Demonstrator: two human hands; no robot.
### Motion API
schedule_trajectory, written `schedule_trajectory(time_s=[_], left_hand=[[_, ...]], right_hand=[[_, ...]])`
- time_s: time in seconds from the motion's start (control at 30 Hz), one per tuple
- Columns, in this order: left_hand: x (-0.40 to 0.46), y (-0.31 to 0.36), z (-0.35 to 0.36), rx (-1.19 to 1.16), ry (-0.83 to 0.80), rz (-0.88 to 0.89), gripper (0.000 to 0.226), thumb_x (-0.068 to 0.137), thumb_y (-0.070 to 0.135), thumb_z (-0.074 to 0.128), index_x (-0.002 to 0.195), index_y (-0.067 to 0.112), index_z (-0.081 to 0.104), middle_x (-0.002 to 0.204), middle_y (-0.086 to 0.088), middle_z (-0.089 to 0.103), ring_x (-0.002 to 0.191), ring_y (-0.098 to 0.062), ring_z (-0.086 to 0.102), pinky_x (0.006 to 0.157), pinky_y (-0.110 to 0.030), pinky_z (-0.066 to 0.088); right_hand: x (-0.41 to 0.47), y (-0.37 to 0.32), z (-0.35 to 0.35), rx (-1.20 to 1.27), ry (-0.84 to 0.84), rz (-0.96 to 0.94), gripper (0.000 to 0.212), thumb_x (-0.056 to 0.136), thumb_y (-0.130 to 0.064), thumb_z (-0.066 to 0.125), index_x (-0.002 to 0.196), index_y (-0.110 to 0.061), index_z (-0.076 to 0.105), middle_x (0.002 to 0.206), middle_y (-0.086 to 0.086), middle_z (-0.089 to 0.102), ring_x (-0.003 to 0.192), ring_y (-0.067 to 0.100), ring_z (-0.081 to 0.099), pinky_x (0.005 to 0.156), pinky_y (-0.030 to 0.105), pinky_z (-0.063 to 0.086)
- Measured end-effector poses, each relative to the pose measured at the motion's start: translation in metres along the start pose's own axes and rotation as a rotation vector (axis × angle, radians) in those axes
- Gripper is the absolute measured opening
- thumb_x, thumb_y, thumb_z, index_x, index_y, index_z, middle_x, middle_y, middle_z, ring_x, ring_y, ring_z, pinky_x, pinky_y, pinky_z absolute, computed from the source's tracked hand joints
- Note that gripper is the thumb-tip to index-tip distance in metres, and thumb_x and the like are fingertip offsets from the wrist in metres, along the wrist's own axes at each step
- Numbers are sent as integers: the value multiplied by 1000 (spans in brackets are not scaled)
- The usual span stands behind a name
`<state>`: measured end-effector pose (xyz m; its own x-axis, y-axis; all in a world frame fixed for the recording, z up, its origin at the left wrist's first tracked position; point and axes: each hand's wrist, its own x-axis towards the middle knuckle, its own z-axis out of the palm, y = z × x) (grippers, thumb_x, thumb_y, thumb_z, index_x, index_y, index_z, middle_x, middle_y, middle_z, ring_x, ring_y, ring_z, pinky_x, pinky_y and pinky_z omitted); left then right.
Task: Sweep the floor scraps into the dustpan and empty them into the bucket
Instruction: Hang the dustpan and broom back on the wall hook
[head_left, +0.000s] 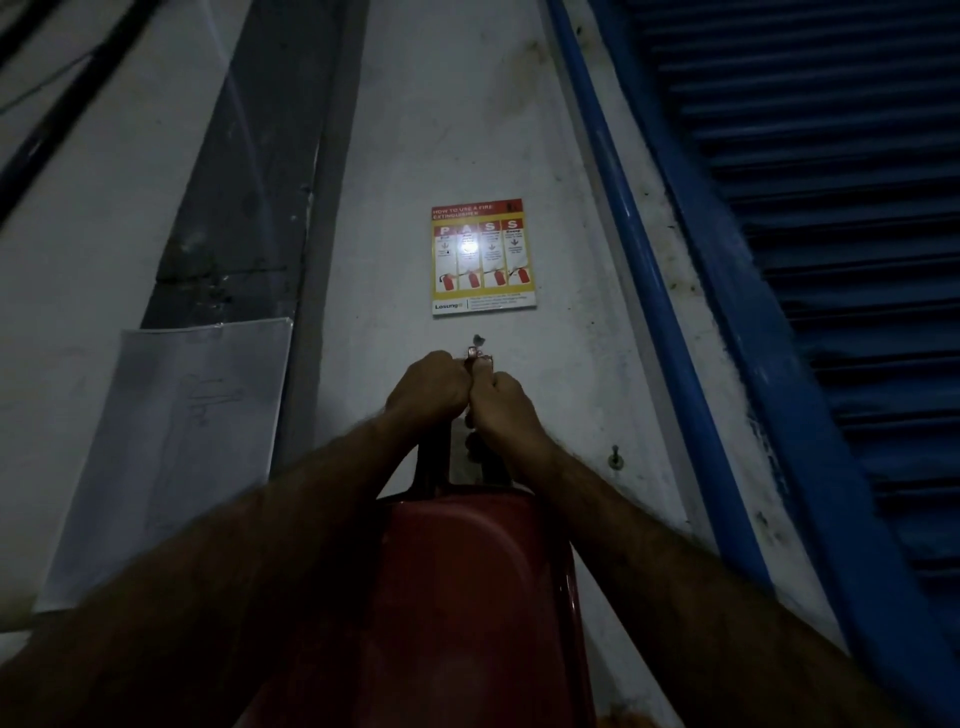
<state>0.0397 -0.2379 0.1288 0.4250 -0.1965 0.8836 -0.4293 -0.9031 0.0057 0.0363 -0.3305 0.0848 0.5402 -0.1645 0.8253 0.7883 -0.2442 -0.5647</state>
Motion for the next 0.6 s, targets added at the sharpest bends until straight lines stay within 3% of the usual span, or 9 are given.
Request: schedule_trajectory(time_s=[0.1,0.2,0.3,0.4,0.47,0.53,0.6], left_hand=[[-6,-7,10,-31,26,-35,30,106,20,39,102,0,61,110,-17,61,96,-27,58,75,-28,38],[-18,-8,15,-149,107,-83,29,107,29,37,89,9,50,86,-4,50,82,-19,50,72,-31,36],[-24,-7,11,-151,126,-52,32,107,33,34,85,14,46,78,0,46,74,-16,47,70,-31,35],[-25,-10,4,-162,111,-6,31,107,35,31,91,13,47,81,0,50,70,-13,47,64,-32,36],[-27,-10,-2,-196,89,-16,29,108,35,31,102,11,45,83,-2,52,69,-13,48,60,-32,38],[-29,-6,-10,-256,57,-33,26,109,35,30,109,11,39,84,-2,51,68,-11,48,58,-29,39],[-31,-3,-19,-344,-2,-50,26,109,34,30,116,9,34,86,-2,48,69,-8,45,58,-25,38]], right_hand=[[-8,8,-1,-43,-48,-3,53,105,-52,28,117,-10,59,98,11,67,83,22,66,73,36,56],[-19,15,-3,-28,-79,-67,50,105,-53,30,113,-15,62,91,7,69,81,20,68,76,38,58],[-27,12,-6,-10,-79,-92,41,105,-52,32,96,-22,60,88,4,68,81,19,67,73,38,58],[-35,8,-10,-73,-42,-84,36,102,-56,37,105,-22,51,95,0,62,81,11,60,64,28,49],[-37,9,-10,-124,79,-134,32,98,-56,45,113,-28,41,109,-1,53,91,13,58,75,32,52],[-41,5,-11,-159,206,-254,30,94,-44,55,117,-29,43,113,-3,45,99,16,56,82,36,52],[-44,-2,-14,-138,176,-332,31,89,-29,61,118,-24,51,111,-4,51,98,15,57,82,36,53]])
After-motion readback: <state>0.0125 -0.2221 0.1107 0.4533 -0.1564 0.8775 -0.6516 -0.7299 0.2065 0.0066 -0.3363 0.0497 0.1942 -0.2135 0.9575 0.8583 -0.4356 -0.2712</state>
